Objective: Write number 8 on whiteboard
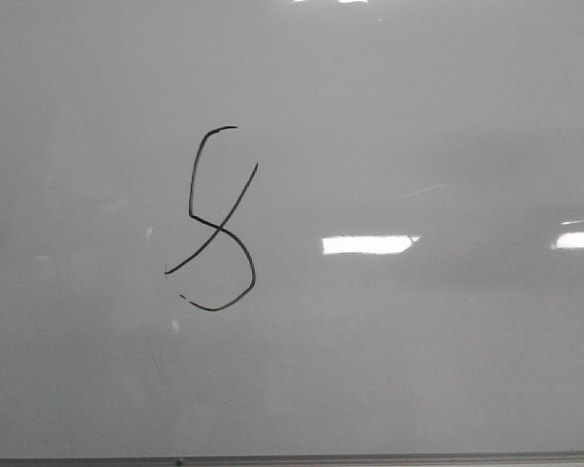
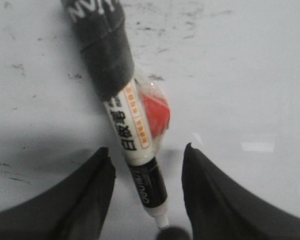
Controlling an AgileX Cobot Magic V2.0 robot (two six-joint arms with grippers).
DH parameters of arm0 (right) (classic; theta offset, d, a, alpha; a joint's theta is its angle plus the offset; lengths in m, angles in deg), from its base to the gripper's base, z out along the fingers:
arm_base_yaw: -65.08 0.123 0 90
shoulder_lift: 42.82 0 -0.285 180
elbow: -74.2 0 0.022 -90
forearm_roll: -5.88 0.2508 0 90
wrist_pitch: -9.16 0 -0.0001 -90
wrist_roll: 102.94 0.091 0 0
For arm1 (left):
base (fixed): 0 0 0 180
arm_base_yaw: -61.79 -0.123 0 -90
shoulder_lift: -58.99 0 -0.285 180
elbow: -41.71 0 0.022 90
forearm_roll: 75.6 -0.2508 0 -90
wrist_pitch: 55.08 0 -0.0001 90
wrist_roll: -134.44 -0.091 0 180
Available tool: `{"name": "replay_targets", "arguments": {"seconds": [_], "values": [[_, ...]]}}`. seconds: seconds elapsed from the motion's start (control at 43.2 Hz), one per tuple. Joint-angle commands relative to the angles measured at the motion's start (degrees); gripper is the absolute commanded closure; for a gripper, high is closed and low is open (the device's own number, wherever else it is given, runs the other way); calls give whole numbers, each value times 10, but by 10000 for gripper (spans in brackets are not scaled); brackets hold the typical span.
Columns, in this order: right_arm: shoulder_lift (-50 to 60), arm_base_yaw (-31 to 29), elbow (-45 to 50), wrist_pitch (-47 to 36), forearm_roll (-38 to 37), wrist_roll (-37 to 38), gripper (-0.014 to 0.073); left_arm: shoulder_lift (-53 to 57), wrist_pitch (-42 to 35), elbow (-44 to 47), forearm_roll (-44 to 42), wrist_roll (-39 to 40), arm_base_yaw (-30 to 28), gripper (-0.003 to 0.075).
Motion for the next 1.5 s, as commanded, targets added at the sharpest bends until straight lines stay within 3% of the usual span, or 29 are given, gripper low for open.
{"name": "replay_targets", "arguments": {"seconds": [0.0, 0.255, 0.37, 0.486, 0.671, 0.833, 1.481], "values": [[0, -4, -15, -43, 6, 2, 662, 54, -9, -17, -4, 4, 4, 316], [0, -4, -15, -43, 6, 2, 662, 245, 21, -17, -8, -42, 3, 316], [0, -4, -15, -43, 6, 2, 662, 339, 60, -17, -8, -64, 3, 360], [0, -4, -15, -43, 6, 2, 662, 420, 131, -17, -8, -67, 3, 477], [0, -4, -15, -43, 6, 2, 662, 495, 244, -17, -53, -70, 3, 736], [0, -4, -15, -43, 6, 2, 662, 525, 284, -17, -56, -70, 3, 741], [0, -4, -15, -42, 6, 2, 662, 526, 283, -17, -56, -70, 3, 741]]}}
